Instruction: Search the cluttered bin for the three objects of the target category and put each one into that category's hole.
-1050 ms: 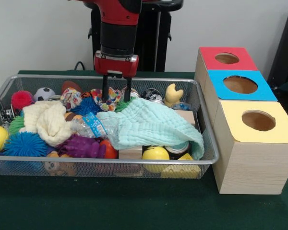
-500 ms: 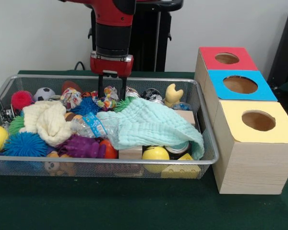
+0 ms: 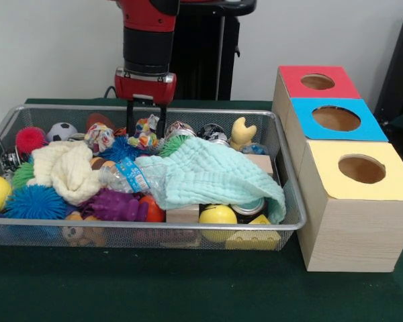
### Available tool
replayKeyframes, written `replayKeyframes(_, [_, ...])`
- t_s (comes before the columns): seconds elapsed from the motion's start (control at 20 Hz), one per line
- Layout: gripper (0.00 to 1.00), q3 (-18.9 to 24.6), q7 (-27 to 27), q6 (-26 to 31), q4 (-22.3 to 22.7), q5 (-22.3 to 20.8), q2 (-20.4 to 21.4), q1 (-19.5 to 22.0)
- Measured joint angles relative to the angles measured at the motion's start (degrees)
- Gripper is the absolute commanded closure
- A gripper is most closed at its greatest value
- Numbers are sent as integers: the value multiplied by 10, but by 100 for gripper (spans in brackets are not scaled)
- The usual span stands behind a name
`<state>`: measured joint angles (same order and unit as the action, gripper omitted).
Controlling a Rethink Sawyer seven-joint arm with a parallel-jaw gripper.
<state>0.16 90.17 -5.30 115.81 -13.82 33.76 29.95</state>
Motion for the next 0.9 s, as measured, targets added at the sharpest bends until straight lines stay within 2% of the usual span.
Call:
replayKeyframes(0.55, [0, 1, 0, 0, 0, -1, 3, 0])
replayKeyframes(0.6, [100, 1, 0, 0, 0, -6, 2, -1])
replayKeyframes(0.9, [100, 0, 0, -12, 0, -14, -5, -5])
